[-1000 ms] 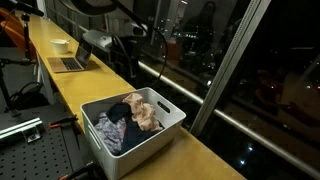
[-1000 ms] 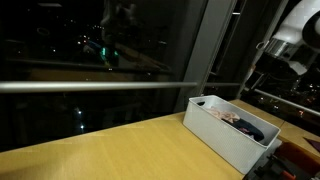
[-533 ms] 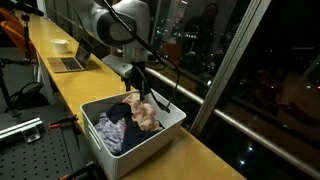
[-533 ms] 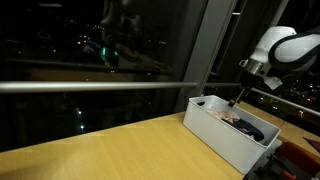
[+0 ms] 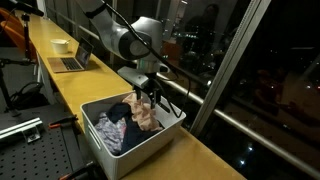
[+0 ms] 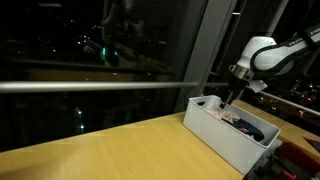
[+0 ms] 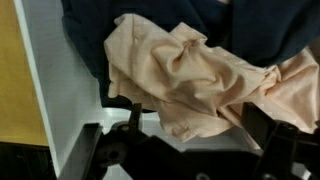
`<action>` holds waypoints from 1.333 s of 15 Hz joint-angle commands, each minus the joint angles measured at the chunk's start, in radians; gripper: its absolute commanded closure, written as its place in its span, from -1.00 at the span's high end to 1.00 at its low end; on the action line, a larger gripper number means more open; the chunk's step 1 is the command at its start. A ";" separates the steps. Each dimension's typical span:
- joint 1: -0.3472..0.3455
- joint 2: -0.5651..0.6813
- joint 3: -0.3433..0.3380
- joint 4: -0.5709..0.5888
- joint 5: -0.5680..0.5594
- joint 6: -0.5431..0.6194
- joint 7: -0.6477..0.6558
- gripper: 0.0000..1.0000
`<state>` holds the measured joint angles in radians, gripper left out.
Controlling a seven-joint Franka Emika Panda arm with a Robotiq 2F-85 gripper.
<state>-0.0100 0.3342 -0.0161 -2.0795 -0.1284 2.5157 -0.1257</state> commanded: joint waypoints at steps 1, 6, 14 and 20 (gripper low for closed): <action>-0.035 0.123 0.021 0.070 0.055 0.017 -0.053 1.00; -0.113 0.290 0.060 0.104 0.170 0.008 -0.128 1.00; -0.158 0.284 0.062 0.064 0.230 -0.009 -0.107 -0.11; -0.151 0.079 0.090 -0.089 0.281 -0.007 -0.097 -0.98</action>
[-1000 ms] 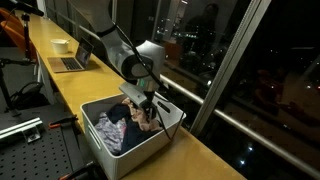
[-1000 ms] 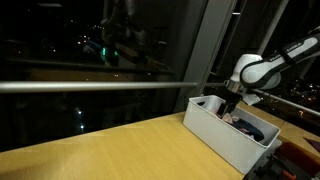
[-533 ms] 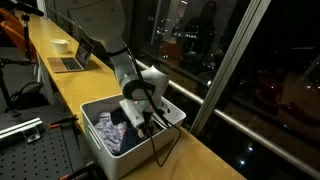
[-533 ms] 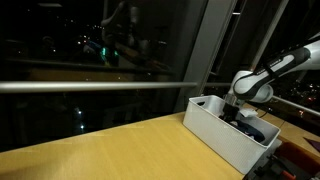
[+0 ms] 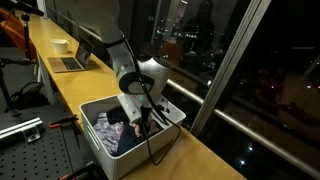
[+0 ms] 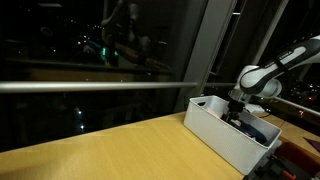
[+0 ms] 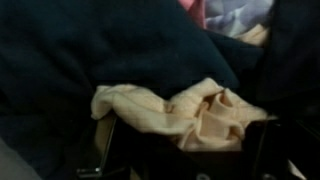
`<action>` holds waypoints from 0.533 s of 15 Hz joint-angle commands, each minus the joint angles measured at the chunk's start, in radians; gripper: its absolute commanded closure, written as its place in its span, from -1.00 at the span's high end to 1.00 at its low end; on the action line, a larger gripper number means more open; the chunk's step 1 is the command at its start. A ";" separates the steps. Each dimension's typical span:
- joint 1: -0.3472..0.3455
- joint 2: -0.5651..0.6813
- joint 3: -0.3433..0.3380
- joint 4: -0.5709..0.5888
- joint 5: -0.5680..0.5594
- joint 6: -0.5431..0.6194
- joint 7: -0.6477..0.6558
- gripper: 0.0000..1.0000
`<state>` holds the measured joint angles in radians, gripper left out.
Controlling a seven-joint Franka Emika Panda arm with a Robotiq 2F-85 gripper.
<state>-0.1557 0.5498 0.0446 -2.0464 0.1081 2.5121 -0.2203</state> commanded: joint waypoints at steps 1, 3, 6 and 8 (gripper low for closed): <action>0.004 -0.200 0.039 -0.159 0.054 -0.011 -0.002 -1.00; 0.028 -0.291 0.044 -0.194 0.052 -0.025 0.008 -1.00; 0.081 -0.444 0.037 -0.230 0.020 -0.069 0.037 -1.00; 0.118 -0.537 0.035 -0.231 -0.005 -0.117 0.056 -1.00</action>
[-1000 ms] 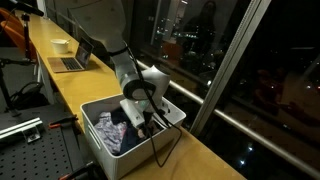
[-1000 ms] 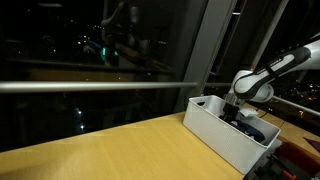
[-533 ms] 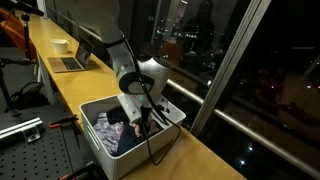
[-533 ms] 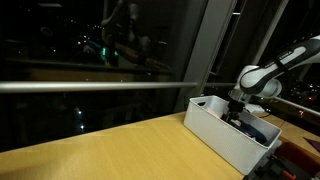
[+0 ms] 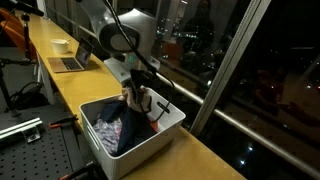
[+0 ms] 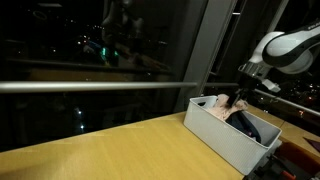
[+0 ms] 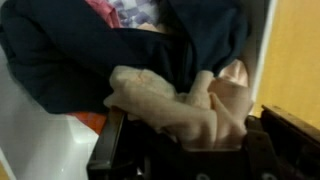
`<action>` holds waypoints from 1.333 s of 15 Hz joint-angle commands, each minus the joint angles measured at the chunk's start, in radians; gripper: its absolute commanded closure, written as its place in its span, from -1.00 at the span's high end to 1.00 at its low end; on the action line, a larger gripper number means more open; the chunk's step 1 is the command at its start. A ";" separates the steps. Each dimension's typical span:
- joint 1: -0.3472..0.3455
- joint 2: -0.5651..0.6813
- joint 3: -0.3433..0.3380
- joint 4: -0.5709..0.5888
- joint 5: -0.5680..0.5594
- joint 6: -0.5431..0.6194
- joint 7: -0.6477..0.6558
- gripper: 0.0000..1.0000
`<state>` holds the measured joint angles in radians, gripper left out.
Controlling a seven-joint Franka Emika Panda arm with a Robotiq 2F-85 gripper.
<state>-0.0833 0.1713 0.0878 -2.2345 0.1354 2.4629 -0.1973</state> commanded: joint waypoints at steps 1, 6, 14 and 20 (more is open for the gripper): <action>0.067 -0.194 -0.005 -0.029 -0.058 -0.095 0.046 -1.00; 0.180 -0.308 0.062 0.100 -0.219 -0.289 0.133 -1.00; 0.350 -0.228 0.259 0.501 -0.396 -0.627 0.232 -1.00; 0.464 -0.039 0.342 0.825 -0.483 -0.826 0.313 -1.00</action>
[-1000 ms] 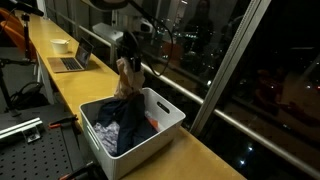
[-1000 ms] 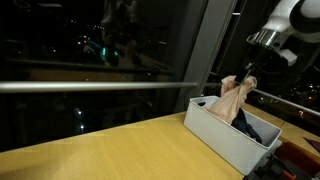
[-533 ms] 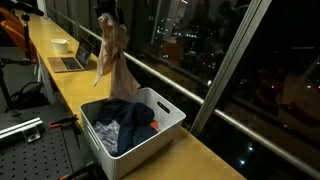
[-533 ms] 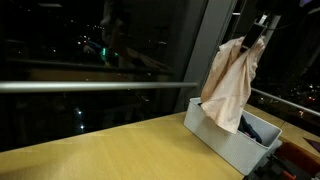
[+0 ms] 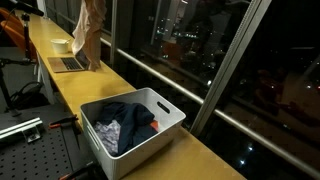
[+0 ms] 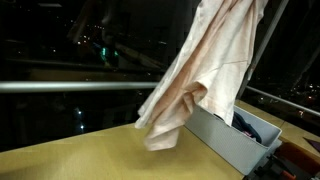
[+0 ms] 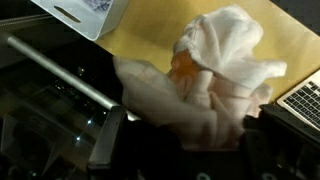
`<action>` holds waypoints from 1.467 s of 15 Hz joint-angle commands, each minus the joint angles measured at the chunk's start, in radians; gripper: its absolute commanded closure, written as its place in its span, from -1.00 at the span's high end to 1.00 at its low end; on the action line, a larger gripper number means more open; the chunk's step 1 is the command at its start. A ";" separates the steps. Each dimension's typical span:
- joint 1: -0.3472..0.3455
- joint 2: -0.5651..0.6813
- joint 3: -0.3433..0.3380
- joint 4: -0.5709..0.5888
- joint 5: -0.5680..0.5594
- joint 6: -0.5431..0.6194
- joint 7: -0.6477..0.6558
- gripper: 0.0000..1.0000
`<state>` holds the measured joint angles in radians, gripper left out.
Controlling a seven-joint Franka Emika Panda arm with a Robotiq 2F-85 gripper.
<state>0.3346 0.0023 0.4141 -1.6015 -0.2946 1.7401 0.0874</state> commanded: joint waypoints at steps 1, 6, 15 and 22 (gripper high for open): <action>0.060 0.164 0.009 0.224 -0.062 -0.117 0.030 -1.00; 0.084 0.237 -0.044 0.279 -0.038 -0.146 0.019 -1.00; -0.068 0.177 -0.132 -0.095 0.107 0.062 -0.016 -1.00; -0.089 0.163 -0.162 -0.223 0.168 0.174 -0.062 0.21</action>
<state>0.2450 0.2252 0.2654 -1.7721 -0.1614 1.8858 0.0529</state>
